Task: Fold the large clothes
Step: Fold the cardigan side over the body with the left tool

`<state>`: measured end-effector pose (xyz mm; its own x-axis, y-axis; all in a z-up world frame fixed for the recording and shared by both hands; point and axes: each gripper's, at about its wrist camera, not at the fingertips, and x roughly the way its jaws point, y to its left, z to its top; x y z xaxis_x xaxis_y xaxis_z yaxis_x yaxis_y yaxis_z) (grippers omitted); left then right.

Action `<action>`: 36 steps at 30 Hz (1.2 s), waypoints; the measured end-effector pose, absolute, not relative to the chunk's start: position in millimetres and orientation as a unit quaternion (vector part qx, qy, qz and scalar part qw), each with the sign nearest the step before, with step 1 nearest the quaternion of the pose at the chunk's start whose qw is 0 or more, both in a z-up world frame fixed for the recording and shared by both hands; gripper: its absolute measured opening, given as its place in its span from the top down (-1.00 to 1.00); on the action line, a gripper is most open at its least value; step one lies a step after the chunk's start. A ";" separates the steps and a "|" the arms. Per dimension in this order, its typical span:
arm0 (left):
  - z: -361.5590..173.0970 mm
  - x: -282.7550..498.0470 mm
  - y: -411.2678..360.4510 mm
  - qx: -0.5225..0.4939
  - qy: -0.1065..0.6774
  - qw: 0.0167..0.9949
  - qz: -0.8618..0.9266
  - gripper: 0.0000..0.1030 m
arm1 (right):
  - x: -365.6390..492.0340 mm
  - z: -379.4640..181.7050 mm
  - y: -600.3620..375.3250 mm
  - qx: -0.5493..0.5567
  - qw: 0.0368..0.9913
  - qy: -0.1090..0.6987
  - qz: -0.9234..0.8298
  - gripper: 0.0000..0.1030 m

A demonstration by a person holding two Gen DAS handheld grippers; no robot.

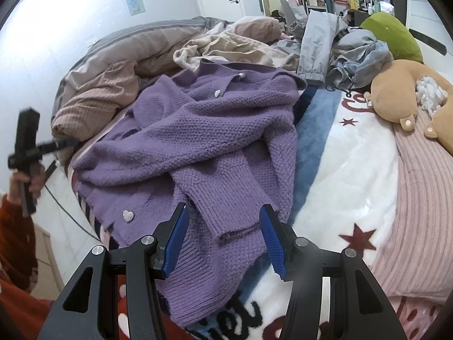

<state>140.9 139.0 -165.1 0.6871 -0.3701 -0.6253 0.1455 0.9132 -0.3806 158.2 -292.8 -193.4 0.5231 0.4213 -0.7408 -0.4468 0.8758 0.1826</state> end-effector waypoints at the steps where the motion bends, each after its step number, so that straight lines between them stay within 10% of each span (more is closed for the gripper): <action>1: -161.6 146.1 134.0 -0.150 0.364 0.907 -0.147 -0.30 | 158.9 -193.9 -293.7 -0.015 0.873 0.421 0.248 0.08; 3: -160.5 159.2 117.3 -0.141 0.363 0.908 -0.154 -0.18 | 160.6 -195.0 -295.4 -0.012 0.873 0.421 0.247 0.08; 6: -173.2 180.6 90.4 -0.146 0.387 0.891 -0.188 0.79 | 160.9 -197.0 -298.3 -0.009 0.873 0.422 0.244 0.06; 20: -239.4 183.6 65.7 -0.102 0.459 0.866 -0.169 0.83 | 171.8 -220.5 -308.4 0.006 0.862 0.451 0.233 -0.01; 23: -231.8 177.9 73.8 -0.112 0.453 0.867 -0.173 0.54 | 171.2 -222.1 -304.9 0.005 0.859 0.453 0.237 -0.01; 26: -220.4 169.0 82.5 -0.106 0.431 0.881 -0.163 -0.22 | 170.0 -221.3 -303.5 0.004 0.859 0.453 0.239 -0.02; 36: -203.3 135.1 147.6 -0.133 0.419 0.888 -0.132 -0.70 | 142.1 -236.9 -310.4 0.022 0.835 0.489 0.249 -0.24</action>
<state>135.1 147.6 -203.3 0.6143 -0.3463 -0.7090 0.1230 0.9296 -0.3474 142.1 -310.4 -236.9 0.3971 0.4372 -0.8070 -0.3942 0.8753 0.2802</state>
